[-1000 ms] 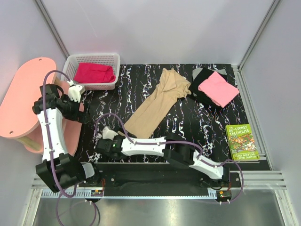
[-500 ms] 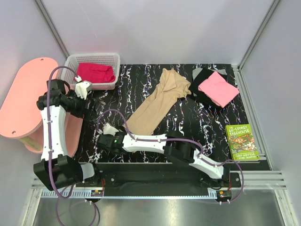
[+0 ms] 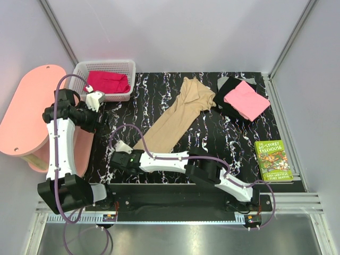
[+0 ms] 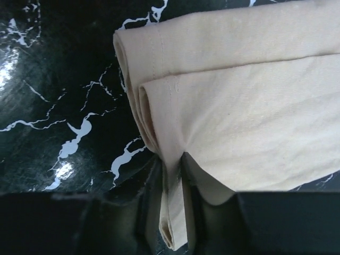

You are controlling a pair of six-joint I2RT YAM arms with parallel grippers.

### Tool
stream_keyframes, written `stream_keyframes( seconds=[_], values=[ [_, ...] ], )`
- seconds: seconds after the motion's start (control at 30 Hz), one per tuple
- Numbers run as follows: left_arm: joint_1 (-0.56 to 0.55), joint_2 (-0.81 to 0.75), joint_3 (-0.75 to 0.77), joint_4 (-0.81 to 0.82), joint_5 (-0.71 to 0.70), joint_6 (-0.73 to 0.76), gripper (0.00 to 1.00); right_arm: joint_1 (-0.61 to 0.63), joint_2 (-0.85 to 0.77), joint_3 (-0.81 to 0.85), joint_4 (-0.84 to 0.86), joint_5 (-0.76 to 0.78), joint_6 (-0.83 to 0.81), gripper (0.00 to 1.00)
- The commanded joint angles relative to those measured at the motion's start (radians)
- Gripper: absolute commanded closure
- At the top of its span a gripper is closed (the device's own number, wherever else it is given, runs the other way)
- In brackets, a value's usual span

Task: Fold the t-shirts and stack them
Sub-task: Grab the bottom of the folded rectangular tshirt with right arm

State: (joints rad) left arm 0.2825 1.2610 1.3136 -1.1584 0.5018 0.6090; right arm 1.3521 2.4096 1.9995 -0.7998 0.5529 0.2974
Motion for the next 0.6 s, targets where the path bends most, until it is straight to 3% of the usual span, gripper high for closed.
stream_keyframes(
  seconds=[0.0, 0.2, 0.43, 0.57],
  values=[
    [-0.005, -0.014, 0.024, 0.022, 0.026, 0.000, 0.01, -0.010, 0.091, -0.099, 0.024, -0.223, 0.074, 0.74],
    [-0.006, -0.022, 0.016, 0.026, 0.021, 0.005, 0.01, -0.033, 0.071, -0.159, 0.047, -0.264, 0.092, 1.00],
    [-0.008, -0.029, 0.019, 0.026, 0.024, 0.008, 0.01, -0.007, 0.000, -0.110, -0.010, -0.315, 0.086, 1.00],
    [-0.008, -0.032, 0.030, 0.026, 0.023, 0.006, 0.01, 0.067, -0.026, -0.024, -0.085, -0.335, 0.075, 1.00]
  ],
)
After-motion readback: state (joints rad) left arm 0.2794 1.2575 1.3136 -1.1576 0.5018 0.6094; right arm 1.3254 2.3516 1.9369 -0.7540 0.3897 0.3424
